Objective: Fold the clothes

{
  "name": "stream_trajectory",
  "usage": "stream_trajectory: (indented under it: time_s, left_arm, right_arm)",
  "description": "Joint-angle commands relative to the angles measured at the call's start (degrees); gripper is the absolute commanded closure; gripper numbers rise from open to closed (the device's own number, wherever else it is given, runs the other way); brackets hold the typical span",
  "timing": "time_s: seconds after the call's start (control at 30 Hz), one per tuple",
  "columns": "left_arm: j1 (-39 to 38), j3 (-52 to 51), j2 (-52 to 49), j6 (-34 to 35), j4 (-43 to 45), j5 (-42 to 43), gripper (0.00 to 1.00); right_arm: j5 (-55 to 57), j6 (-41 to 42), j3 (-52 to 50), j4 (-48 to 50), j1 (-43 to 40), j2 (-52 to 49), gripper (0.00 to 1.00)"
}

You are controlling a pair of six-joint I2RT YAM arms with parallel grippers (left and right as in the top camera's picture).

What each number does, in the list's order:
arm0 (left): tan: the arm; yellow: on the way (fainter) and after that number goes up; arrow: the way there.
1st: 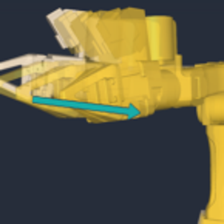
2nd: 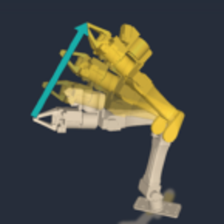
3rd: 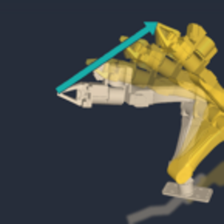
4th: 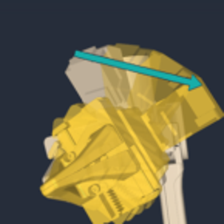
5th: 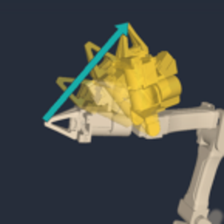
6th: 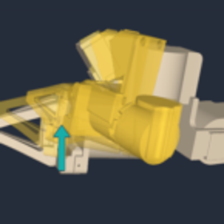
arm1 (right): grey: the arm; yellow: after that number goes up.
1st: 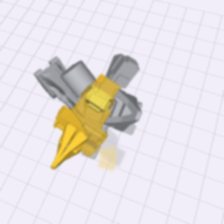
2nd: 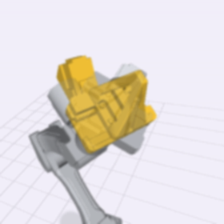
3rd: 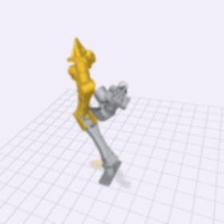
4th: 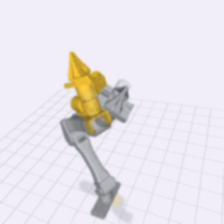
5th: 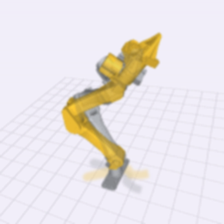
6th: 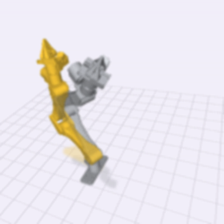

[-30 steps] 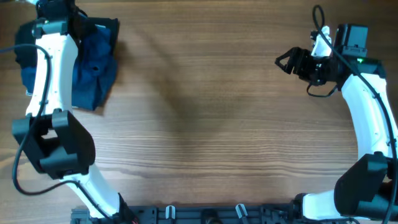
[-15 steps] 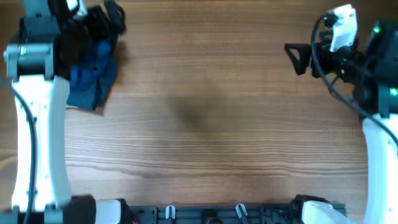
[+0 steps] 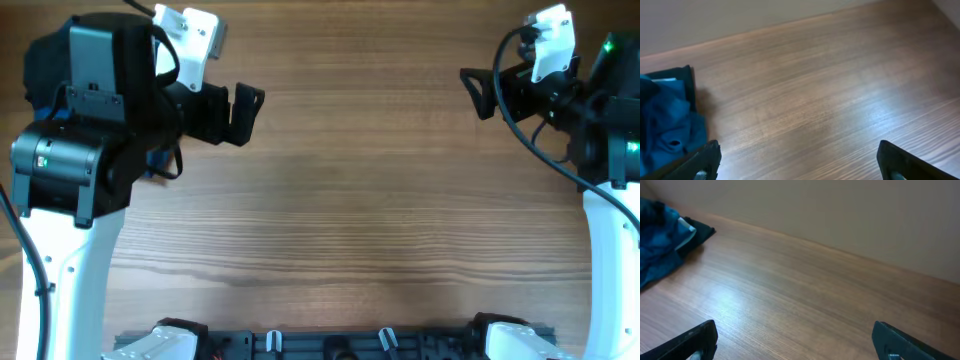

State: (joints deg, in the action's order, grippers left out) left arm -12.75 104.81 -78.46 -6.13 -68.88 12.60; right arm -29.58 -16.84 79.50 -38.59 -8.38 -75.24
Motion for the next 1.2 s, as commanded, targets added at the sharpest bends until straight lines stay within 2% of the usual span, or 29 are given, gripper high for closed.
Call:
stream_trajectory:
  time_s: [0.0,0.27,0.43,0.6,0.67,0.77,1.03,1.17]
  left_arm:
    - [-0.26,0.52,0.07,0.85,-0.57,2.10,0.00]
    - [-0.26,0.52,0.02,0.79,-0.90,2.14,0.00]
    - [-0.26,0.52,0.02,0.81,-5.86,2.16,0.00]
    - [-0.11,-0.31,0.24,0.37,-6.49,0.11,0.00]
    - [-0.09,-3.34,2.01,0.33,-0.98,-2.29,0.00]
    - [1.31,-12.26,6.99,0.15,12.09,-2.03,0.00]
    - [5.81,-52.37,28.39,0.63,56.65,3.04,0.00]
    - [7.21,-67.76,39.36,1.55,65.64,2.97,0.00]
  right_arm:
    - [0.42,-1.16,0.74,-0.02,0.28,-1.11,0.00]
    - [0.42,-1.14,0.74,-0.02,0.28,-1.18,0.00]
    - [0.42,-1.16,0.74,-0.02,0.28,-1.18,0.00]
    - [0.42,-1.14,0.74,-0.02,0.28,-1.18,0.00]
    - [0.42,-1.18,0.74,-0.02,0.28,-1.18,0.00]
    - [0.42,-1.16,0.74,-0.02,0.28,-1.18,0.00]
    - [0.42,-1.16,0.74,-0.02,0.26,-1.18,0.00]
    - [0.42,-1.16,0.74,-0.02,0.28,-1.18,0.00]
